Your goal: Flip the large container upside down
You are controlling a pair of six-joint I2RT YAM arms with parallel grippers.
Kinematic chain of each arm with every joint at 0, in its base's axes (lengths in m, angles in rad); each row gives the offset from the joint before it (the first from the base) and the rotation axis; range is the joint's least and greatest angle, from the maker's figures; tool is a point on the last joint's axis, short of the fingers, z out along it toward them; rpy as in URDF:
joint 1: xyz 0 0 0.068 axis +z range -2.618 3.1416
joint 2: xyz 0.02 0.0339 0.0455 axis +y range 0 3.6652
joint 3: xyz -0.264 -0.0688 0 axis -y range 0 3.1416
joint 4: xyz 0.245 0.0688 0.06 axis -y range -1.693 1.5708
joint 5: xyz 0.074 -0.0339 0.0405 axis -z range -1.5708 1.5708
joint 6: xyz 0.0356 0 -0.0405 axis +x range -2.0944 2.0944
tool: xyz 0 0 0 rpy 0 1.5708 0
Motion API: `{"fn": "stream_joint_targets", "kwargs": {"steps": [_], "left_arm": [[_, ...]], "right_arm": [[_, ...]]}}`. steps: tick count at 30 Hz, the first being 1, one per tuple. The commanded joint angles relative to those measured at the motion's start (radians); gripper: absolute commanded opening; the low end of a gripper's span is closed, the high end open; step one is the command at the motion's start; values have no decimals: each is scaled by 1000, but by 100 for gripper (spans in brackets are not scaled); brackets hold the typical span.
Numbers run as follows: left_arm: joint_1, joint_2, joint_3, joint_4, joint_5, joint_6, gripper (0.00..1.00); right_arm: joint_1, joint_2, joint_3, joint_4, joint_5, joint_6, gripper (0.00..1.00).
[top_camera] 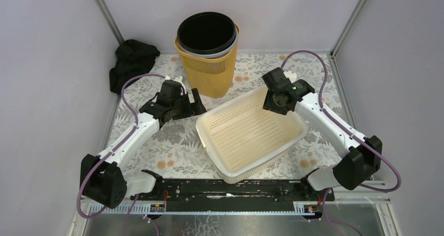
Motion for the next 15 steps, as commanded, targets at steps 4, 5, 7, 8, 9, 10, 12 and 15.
{"fn": "stream_joint_targets", "kwargs": {"steps": [4, 5, 7, 8, 9, 10, 12, 15], "left_arm": [[-33, -44, -66, 33, 14, -21, 100], [-36, -55, -76, 33, 15, -26, 100], [-42, -78, -96, 28, 16, -35, 100], [-45, -88, -108, 26, 18, -40, 100], [-48, -100, -118, 26, 21, -46, 100], [-52, -111, -129, 26, 27, -53, 100], [-61, -134, -148, 26, 37, -61, 100], [-75, -162, -169, 12, 46, -71, 100]], "right_arm": [[-36, 130, 97, 68, 61, -71, 47], [-38, 152, 106, 74, 61, -75, 46], [-41, 193, 137, 82, 65, -85, 46], [-43, 212, 152, 85, 69, -92, 46], [-45, 230, 168, 88, 71, -99, 45], [-48, 240, 185, 92, 73, -107, 45], [-51, 297, 223, 97, 73, -126, 45], [-55, 353, 290, 101, 60, -163, 44]]}}
